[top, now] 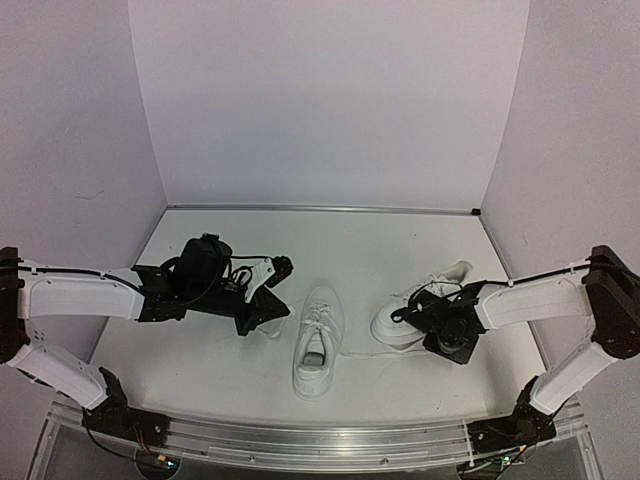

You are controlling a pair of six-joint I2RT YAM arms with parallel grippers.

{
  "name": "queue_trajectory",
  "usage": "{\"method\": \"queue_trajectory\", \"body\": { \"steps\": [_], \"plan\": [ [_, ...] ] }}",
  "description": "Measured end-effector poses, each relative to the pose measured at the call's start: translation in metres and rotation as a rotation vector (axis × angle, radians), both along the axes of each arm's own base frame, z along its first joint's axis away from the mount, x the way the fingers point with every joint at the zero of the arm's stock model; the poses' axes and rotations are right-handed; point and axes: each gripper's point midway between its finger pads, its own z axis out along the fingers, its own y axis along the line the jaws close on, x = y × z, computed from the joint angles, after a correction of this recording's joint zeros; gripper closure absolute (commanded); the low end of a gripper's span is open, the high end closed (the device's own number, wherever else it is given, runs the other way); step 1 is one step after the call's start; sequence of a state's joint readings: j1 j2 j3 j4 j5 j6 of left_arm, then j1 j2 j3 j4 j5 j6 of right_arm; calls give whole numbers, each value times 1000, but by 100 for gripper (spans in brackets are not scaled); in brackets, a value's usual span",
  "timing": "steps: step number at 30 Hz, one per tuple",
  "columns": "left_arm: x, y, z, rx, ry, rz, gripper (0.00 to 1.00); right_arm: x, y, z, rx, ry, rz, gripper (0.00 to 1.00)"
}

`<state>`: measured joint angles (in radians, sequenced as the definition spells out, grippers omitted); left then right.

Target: Tie the shoes

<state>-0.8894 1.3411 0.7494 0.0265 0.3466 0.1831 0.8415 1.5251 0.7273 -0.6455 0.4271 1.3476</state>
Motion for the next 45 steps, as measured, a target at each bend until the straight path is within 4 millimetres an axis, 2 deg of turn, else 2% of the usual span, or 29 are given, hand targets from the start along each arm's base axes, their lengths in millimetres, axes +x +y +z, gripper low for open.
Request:
{"method": "queue_trajectory", "body": {
  "steps": [9,21,29,37,45],
  "plan": [
    [0,0,0,1,-3,0,100,-2,1,-17,-12,40,-13,63],
    [0,0,0,1,-3,0,100,5,6,-16,34,11,-29,59],
    [1,-1,2,-3,-6,-1,100,8,10,-1,69,-22,-4,57],
    [4,-4,11,-18,-24,-4,100,5,6,-16,18,24,-6,59],
    [4,-5,13,-19,-27,-5,100,10,5,-17,4,9,-12,59]
  ]
}}
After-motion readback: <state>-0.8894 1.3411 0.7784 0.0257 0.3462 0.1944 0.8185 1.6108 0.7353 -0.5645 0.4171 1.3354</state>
